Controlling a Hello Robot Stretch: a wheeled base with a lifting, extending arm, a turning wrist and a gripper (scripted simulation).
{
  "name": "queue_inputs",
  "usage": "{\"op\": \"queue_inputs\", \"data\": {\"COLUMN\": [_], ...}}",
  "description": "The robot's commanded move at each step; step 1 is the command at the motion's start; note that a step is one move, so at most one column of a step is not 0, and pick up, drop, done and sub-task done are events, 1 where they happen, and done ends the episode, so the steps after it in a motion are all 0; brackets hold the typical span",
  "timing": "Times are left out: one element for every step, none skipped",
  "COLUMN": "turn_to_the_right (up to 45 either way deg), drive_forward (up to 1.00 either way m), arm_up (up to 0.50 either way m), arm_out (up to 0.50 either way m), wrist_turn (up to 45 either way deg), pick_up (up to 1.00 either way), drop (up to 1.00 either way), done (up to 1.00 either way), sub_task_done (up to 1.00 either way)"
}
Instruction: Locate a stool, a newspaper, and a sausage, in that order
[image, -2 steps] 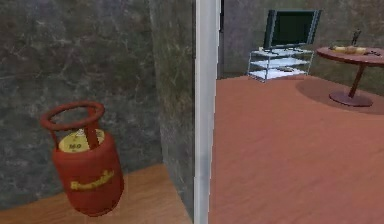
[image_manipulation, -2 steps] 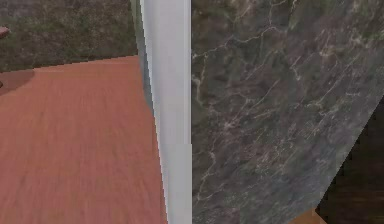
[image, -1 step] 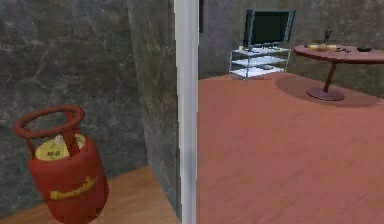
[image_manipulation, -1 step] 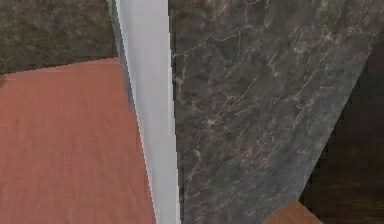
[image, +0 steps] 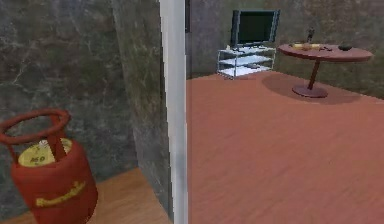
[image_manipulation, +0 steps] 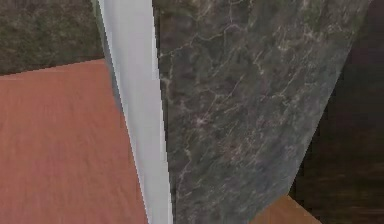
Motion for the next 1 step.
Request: {"op": "queue_inputs", "data": {"turn_to_the_right": [0.0], "drive_forward": [0.3], "arm_up": [0.0], "arm_out": [0.0], "wrist_turn": [0.0], "pick_up": [0.0], "drop": [0.0], "done": [0.0], "sub_task_done": [0.0]}}
